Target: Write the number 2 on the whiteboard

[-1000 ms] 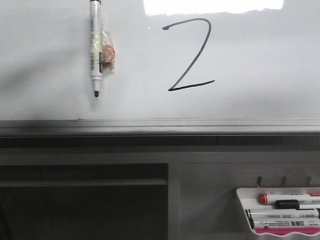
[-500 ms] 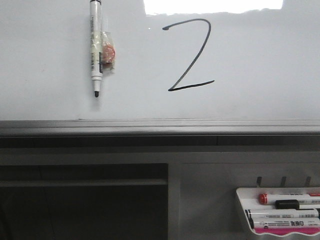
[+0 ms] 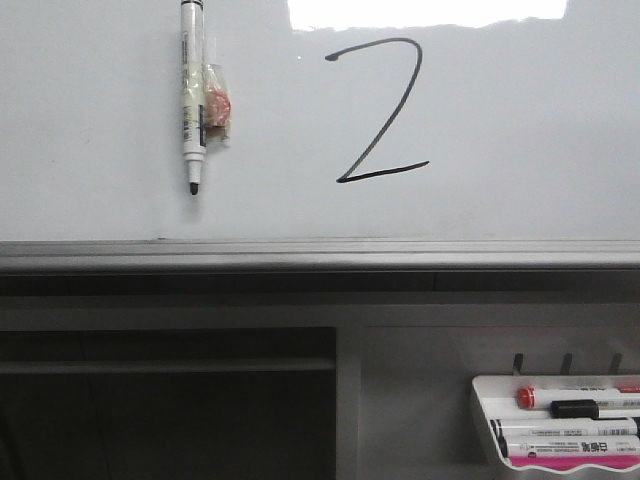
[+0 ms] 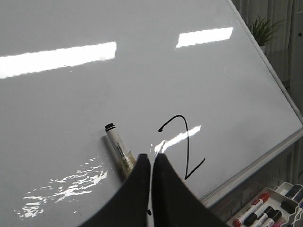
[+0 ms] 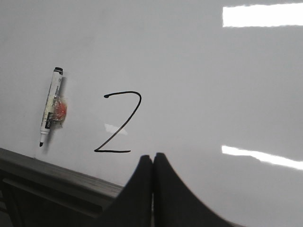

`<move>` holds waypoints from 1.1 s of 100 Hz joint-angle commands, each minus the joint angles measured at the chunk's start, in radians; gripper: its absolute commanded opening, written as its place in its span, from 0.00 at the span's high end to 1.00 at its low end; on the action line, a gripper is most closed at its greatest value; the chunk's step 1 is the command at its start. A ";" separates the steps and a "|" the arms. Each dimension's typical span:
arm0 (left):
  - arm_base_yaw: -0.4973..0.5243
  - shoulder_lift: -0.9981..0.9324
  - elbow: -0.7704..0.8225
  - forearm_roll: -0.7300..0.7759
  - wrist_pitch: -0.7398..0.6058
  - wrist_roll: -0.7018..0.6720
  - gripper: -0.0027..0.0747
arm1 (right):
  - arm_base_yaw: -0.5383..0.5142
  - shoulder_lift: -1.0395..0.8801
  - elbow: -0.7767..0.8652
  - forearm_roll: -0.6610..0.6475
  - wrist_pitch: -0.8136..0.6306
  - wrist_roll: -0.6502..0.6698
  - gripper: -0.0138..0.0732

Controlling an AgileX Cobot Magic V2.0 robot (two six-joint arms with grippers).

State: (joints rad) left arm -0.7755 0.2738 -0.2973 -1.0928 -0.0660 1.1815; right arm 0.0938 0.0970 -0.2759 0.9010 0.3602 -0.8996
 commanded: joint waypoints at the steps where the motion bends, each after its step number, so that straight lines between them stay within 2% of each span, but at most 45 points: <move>1: 0.000 -0.057 0.008 -0.023 -0.054 0.000 0.99 | -0.007 -0.046 0.000 0.060 -0.093 -0.014 0.92; 29: 0.000 -0.099 0.016 -0.048 -0.058 0.000 0.99 | -0.007 -0.071 0.017 0.057 -0.039 -0.014 0.92; 105: 0.000 -0.099 0.028 -0.048 -0.056 0.000 0.99 | -0.007 -0.071 0.031 0.057 -0.043 -0.014 0.92; 110: 0.000 -0.099 0.032 -0.013 -0.054 -0.002 0.99 | -0.007 -0.071 0.031 0.057 -0.043 -0.014 0.92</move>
State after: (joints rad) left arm -0.7755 0.1652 -0.2459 -1.1377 -0.0959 1.1815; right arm 0.0938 0.0126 -0.2206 0.9332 0.3636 -0.9013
